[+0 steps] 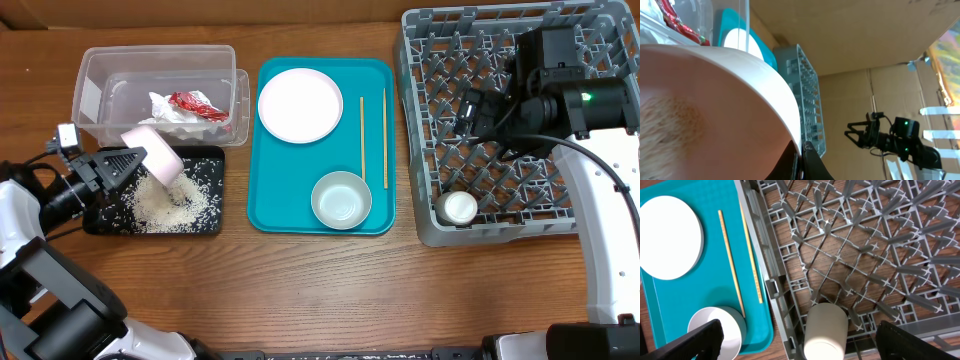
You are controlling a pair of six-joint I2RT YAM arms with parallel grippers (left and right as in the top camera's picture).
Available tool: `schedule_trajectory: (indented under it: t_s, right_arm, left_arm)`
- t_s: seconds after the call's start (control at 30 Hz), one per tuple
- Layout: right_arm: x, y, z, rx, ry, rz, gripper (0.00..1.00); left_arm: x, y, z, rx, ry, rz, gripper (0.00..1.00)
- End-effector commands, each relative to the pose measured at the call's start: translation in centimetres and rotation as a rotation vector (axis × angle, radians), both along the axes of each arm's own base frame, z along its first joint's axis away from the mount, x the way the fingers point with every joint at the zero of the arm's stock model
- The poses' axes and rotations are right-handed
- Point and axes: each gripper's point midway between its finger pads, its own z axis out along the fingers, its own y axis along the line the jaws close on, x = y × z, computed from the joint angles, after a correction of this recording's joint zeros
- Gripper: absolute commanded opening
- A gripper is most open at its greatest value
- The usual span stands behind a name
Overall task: Sort waste into correct bins and load items into the dishwasher
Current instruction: 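Tilt the pink bowl to pour the rice onto the black tray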
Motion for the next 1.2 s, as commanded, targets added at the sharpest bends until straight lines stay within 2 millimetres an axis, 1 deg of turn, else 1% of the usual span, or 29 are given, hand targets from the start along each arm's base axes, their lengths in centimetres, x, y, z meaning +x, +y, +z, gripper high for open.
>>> schedule_trajectory:
  t_s: [0.0, 0.17, 0.37, 0.53, 0.7, 0.8, 0.9, 1.0, 1.17]
  right_arm:
    - [0.3, 0.0, 1.0, -0.004, -0.033, 0.004, 0.99]
    - [0.3, 0.0, 1.0, -0.004, -0.033, 0.004, 0.99]
    - [0.1, 0.0, 0.9, -0.005, -0.026, 0.004, 0.99]
    - [0.1, 0.0, 0.9, -0.005, -0.025, 0.004, 0.99]
    - [0.1, 0.0, 0.9, -0.005, -0.025, 0.004, 0.99]
    - [0.0, 0.0, 0.9, -0.005, -0.022, 0.004, 0.99]
    - [0.0, 0.0, 0.8, -0.005, -0.021, 0.004, 0.99]
    - [0.0, 0.0, 0.9, -0.005, -0.022, 0.004, 0.99]
    - [0.0, 0.0, 0.8, -0.005, -0.021, 0.004, 0.99]
  left_arm:
    - [0.0, 0.7, 0.8, -0.067, -0.034, 0.034, 0.04]
    - [-0.1, 0.8, 1.1, -0.109, -0.012, 0.046, 0.04]
    - [0.2, 1.0, 2.5, -0.188, -0.045, 0.062, 0.04]
    - [0.3, 1.1, 2.4, -0.209, -0.022, 0.065, 0.04]
    - [0.0, 0.8, 2.5, -0.295, 0.07, 0.075, 0.04]
    - [0.1, 0.9, 2.4, -0.247, 0.027, 0.07, 0.04]
    - [0.1, 1.0, 2.5, -0.269, 0.042, 0.072, 0.04]
    - [0.2, 1.0, 2.3, -0.256, 0.044, 0.069, 0.04]
    - [0.0, 0.7, 2.7, -0.285, 0.06, 0.071, 0.04]
